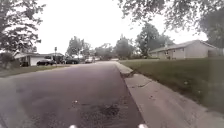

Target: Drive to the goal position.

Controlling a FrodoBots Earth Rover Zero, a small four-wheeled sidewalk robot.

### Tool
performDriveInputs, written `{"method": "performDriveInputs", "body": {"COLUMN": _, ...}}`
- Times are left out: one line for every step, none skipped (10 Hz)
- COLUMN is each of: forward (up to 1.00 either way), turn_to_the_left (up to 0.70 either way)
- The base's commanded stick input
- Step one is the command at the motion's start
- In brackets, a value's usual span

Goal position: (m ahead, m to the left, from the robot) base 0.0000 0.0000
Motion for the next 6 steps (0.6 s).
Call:
{"method": "performDriveInputs", "body": {"forward": 0.07, "turn_to_the_left": 0.00}}
{"method": "performDriveInputs", "body": {"forward": 0.07, "turn_to_the_left": 0.00}}
{"method": "performDriveInputs", "body": {"forward": 0.07, "turn_to_the_left": 0.00}}
{"method": "performDriveInputs", "body": {"forward": 0.07, "turn_to_the_left": 0.00}}
{"method": "performDriveInputs", "body": {"forward": 0.07, "turn_to_the_left": 0.00}}
{"method": "performDriveInputs", "body": {"forward": 0.07, "turn_to_the_left": 0.00}}
